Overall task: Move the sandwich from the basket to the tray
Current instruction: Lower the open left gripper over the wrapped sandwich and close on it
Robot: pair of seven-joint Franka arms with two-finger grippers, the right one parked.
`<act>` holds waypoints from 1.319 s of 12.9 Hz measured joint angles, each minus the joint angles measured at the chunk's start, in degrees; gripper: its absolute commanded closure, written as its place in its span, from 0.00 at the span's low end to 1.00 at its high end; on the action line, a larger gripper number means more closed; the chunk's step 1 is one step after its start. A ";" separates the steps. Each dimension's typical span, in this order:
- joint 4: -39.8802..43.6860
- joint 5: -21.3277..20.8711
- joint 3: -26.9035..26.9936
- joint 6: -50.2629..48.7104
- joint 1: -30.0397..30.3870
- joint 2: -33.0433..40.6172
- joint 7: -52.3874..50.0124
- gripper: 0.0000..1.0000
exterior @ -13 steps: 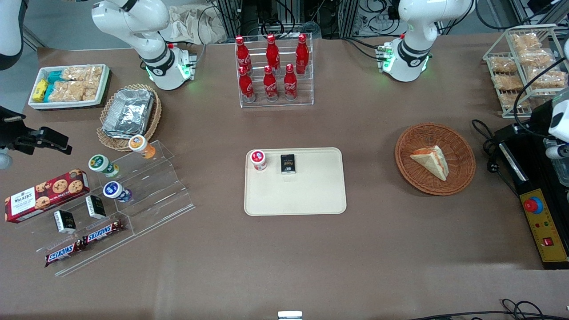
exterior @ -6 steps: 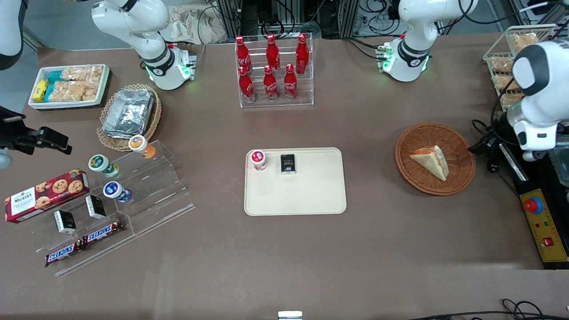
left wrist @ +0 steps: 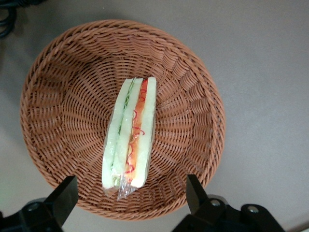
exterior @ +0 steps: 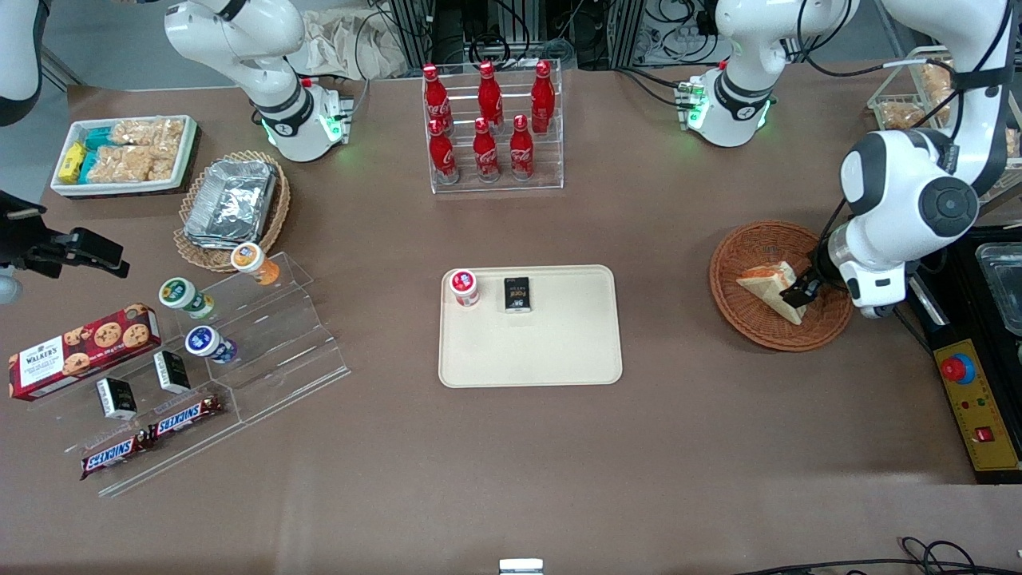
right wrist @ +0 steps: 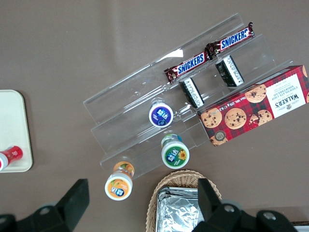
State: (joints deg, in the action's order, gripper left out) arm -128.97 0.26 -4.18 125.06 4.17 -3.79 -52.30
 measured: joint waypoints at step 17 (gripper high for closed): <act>-8.22 0.10 0.38 12.96 0.24 -3.15 -3.29 1.00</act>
State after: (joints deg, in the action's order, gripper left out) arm -137.19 0.36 -3.79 138.02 4.41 -6.94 -55.59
